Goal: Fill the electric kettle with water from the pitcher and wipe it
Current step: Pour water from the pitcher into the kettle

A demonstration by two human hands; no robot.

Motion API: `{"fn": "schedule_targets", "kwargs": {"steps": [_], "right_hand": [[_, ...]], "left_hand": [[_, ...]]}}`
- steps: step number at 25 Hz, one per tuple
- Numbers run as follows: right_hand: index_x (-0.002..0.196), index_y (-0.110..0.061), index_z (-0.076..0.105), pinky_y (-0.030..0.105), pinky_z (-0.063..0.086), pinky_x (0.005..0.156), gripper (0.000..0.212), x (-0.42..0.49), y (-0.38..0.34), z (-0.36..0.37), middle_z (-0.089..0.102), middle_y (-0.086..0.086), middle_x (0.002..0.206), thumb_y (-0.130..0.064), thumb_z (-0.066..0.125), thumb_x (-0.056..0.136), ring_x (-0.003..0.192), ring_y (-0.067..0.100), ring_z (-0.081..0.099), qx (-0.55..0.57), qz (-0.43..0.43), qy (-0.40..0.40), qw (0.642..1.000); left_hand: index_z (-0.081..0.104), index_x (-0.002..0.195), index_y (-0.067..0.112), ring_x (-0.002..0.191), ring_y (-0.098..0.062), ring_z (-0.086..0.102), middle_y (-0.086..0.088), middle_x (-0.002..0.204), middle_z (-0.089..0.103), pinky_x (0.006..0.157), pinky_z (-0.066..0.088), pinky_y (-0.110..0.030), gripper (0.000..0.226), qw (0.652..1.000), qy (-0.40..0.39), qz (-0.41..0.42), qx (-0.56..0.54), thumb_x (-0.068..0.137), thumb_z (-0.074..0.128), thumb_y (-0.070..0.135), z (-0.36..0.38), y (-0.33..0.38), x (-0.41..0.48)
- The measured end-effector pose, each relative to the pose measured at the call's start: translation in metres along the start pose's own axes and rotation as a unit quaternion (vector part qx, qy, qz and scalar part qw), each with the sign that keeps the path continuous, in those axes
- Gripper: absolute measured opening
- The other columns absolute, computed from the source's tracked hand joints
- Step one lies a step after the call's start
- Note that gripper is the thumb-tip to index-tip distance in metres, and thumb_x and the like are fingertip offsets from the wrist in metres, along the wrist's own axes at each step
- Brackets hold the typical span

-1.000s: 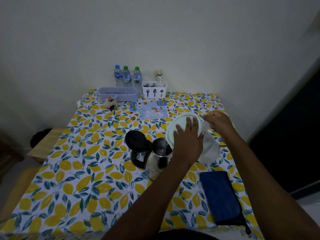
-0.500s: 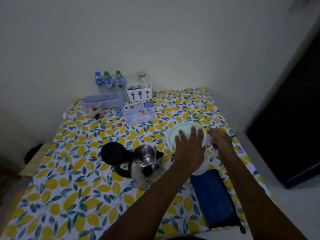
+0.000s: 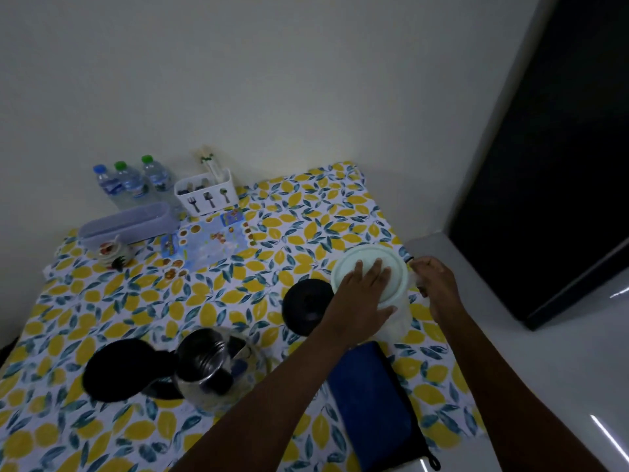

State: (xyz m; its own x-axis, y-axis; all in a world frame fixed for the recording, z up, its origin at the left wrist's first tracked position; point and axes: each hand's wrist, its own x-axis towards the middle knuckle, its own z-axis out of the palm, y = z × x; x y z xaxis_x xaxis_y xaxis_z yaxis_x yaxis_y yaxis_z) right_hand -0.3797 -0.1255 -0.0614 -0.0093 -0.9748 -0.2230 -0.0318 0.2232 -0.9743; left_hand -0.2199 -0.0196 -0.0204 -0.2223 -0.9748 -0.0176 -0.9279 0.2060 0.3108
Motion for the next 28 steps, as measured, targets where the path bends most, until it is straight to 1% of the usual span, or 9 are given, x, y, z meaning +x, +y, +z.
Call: {"fn": "schedule_targets", "kwargs": {"steps": [4,10,13,15,19,21,23,26,28], "right_hand": [[0.063,-0.023,0.061,0.024,0.032,0.046,0.021,0.032,0.01,-0.01,0.05,0.004,0.059,-0.02,0.063,0.084,0.05,0.015,0.042,-0.001,0.011,0.005,1.0],[0.063,-0.022,0.062,0.016,0.035,0.038,0.022,0.076,0.015,-0.011,0.053,0.005,0.067,-0.017,0.056,0.084,0.053,0.016,0.044,0.021,0.014,0.022,0.999],[0.069,-0.02,0.062,0.019,0.04,0.043,0.016,0.087,0.013,-0.017,0.058,0.005,0.073,-0.023,0.051,0.08,0.056,0.015,0.05,0.022,0.009,0.014,1.0],[0.073,-0.014,0.062,0.021,0.042,0.047,0.017,0.092,0.015,-0.02,0.059,0.005,0.074,-0.017,0.05,0.085,0.059,0.016,0.051,0.013,-0.006,0.001,1.0],[0.081,-0.004,0.063,0.013,0.042,0.047,0.019,0.094,0.021,-0.029,0.059,0.007,0.081,-0.003,0.046,0.09,0.063,0.013,0.052,-0.045,-0.044,-0.029,0.998],[0.085,-0.006,0.063,0.012,0.043,0.056,0.019,0.092,0.026,-0.035,0.06,0.003,0.082,-0.005,0.045,0.092,0.071,0.012,0.054,-0.076,-0.049,-0.042,0.995],[0.092,-0.008,0.063,0.018,0.043,0.07,0.018,0.088,0.027,-0.037,0.062,0.001,0.089,-0.013,0.046,0.095,0.085,0.017,0.057,-0.093,-0.031,-0.028,0.995],[0.12,-0.01,0.058,0.023,0.037,0.088,0.029,0.075,0.026,-0.036,0.06,0.005,0.121,-0.025,0.048,0.097,0.108,0.018,0.054,-0.106,-0.024,0.039,0.993],[0.135,-0.016,0.046,0.025,0.036,0.095,0.041,0.048,0.026,-0.035,0.053,0.002,0.133,-0.028,0.051,0.097,0.116,0.012,0.051,-0.061,-0.039,0.085,0.994]], "left_hand": [[0.016,0.151,0.014,0.148,-0.038,0.008,-0.01,0.163,0.012,0.118,0.018,-0.05,0.07,0.999,-0.016,0.013,0.028,0.096,0.046,0.046,0.014,-0.002,0.033],[0.018,0.151,0.011,0.147,-0.038,0.017,-0.014,0.161,0.019,0.117,0.023,-0.05,0.07,0.997,-0.011,0.013,0.077,0.096,0.047,0.044,0.029,-0.004,0.072],[0.02,0.149,0.006,0.145,-0.042,0.021,-0.018,0.159,0.022,0.115,0.026,-0.051,0.071,0.996,-0.014,-0.002,0.087,0.096,0.049,0.042,0.037,0.012,0.09],[0.021,0.149,0.005,0.144,-0.044,0.022,-0.02,0.158,0.024,0.115,0.027,-0.052,0.069,0.995,-0.008,-0.013,0.099,0.096,0.048,0.042,0.042,0.02,0.096],[0.028,0.146,0.006,0.141,-0.043,0.03,-0.018,0.155,0.033,0.111,0.035,-0.051,0.066,0.993,0.019,-0.019,0.116,0.095,0.049,0.042,0.055,0.029,0.09],[0.031,0.146,0.007,0.14,-0.042,0.033,-0.017,0.154,0.035,0.11,0.038,-0.05,0.066,0.991,0.024,-0.024,0.128,0.094,0.05,0.042,0.061,0.032,0.084],[0.026,0.148,0.007,0.143,-0.043,0.027,-0.017,0.157,0.029,0.113,0.033,-0.051,0.066,0.992,0.022,-0.028,0.122,0.095,0.048,0.039,0.062,0.035,0.083],[0.018,0.15,0.006,0.147,-0.041,0.014,-0.017,0.16,0.018,0.118,0.022,-0.051,0.067,0.996,0.002,-0.009,0.089,0.097,0.046,0.036,0.053,0.035,0.08],[0.025,0.148,0.006,0.148,-0.036,0.014,-0.014,0.159,0.024,0.12,0.02,-0.05,0.063,0.999,0.019,0.018,0.037,0.096,0.049,0.033,0.044,0.031,0.07]]}}
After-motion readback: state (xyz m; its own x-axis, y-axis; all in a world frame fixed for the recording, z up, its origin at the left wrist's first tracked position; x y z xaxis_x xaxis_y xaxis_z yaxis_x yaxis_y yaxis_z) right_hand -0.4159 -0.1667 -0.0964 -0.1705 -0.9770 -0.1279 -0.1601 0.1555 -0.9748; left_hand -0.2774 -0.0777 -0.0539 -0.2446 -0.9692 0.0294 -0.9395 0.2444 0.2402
